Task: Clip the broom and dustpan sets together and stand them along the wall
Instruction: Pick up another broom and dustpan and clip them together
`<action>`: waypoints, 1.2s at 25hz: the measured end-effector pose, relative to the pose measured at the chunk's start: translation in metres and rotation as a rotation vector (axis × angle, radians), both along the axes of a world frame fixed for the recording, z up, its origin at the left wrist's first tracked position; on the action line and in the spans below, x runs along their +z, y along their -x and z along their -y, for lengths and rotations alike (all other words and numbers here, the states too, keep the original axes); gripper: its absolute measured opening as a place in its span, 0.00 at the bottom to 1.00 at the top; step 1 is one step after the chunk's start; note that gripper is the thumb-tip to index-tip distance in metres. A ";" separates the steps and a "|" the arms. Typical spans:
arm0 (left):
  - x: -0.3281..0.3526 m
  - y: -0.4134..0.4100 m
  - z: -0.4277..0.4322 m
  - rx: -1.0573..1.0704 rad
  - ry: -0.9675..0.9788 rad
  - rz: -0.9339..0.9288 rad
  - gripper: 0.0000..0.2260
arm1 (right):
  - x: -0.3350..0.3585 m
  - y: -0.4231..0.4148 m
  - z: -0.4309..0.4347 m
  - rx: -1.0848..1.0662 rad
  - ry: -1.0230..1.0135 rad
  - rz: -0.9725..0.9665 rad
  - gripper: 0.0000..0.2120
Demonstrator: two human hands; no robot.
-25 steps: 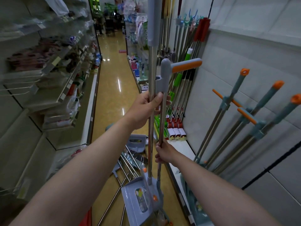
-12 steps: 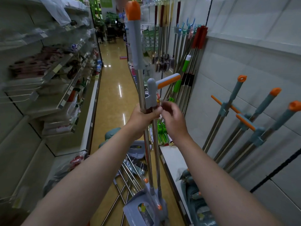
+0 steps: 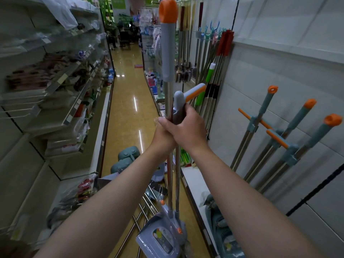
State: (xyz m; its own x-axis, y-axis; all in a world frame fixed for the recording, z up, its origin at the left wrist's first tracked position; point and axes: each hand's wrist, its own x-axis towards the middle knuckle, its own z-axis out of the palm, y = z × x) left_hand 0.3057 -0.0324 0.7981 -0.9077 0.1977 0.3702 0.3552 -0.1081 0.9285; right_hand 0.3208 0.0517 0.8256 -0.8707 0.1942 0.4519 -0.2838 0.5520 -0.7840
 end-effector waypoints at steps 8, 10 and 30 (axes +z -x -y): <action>-0.053 0.000 0.012 -0.056 0.175 0.205 0.17 | 0.041 -0.004 -0.005 0.055 -0.111 -0.122 0.21; -0.058 0.000 0.007 0.005 0.144 0.226 0.16 | 0.036 -0.004 -0.002 0.046 -0.150 -0.121 0.21; -0.082 -0.025 -0.080 -0.495 0.281 0.425 0.13 | 0.007 -0.052 -0.129 0.294 0.253 0.240 0.19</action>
State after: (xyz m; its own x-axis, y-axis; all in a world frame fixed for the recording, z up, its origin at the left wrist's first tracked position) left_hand 0.3302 0.0478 0.7158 -0.7412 0.6602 -0.1213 -0.0725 0.1009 0.9923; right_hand 0.3732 0.1806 0.8328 -0.9797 0.0016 0.2004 -0.1932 0.2580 -0.9466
